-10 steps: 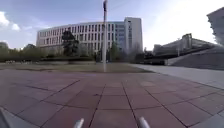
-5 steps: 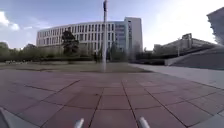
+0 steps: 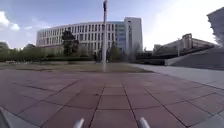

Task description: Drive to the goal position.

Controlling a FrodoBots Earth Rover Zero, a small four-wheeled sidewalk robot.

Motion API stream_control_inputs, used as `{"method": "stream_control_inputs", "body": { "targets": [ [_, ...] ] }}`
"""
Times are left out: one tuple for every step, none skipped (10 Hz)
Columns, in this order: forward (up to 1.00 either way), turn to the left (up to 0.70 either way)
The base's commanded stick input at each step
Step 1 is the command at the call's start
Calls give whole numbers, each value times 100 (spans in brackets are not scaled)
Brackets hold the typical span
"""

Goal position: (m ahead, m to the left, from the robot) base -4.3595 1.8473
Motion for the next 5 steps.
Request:
{"method": "stream_control_inputs", "body": {
  "targets": [
    [75, 0],
    [0, 0],
    [0, 0],
    [0, 0],
    [0, 0]
  ]
}}
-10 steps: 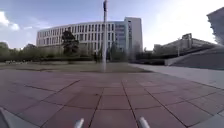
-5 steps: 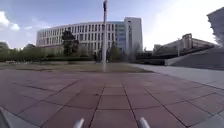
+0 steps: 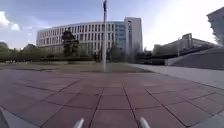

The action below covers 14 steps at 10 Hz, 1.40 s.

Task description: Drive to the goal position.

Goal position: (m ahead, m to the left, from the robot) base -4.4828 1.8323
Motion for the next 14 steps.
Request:
{"method": "stream_control_inputs", "body": {
  "targets": [
    [6, 0],
    [100, 0],
    [100, 0],
    [100, 0],
    [100, 0],
    [100, 0],
    [100, 0],
    [100, 0],
    [100, 0],
    [100, 0],
    [100, 0],
    [100, 0],
    [100, 0],
    [100, 0]
  ]
}}
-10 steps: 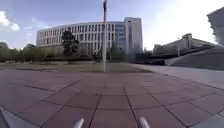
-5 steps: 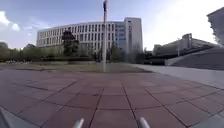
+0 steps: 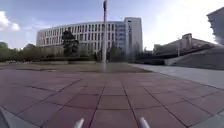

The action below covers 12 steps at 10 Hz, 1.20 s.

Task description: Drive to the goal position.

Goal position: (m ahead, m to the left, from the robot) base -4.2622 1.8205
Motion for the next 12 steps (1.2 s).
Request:
{"method": "stream_control_inputs", "body": {
  "targets": [
    [100, 0],
    [100, 0],
    [100, 0],
    [100, 0],
    [100, 0],
    [100, 0],
    [100, 0],
    [100, 0],
    [100, 0],
    [100, 0],
    [100, 0],
    [100, 0]
  ]
}}
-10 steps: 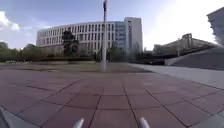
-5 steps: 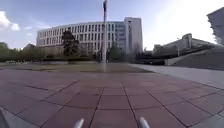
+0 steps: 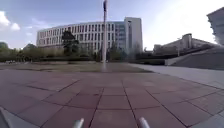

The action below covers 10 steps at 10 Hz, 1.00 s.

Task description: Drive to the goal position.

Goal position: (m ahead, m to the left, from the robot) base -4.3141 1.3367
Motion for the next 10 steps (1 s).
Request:
{"method": "stream_control_inputs", "body": {
  "targets": [
    [100, 0],
    [45, 0],
    [0, 0],
    [0, 0],
    [3, 0],
    [58, 0],
    [100, 0],
    [100, 0],
    [100, 0],
    [100, 0]
  ]
}}
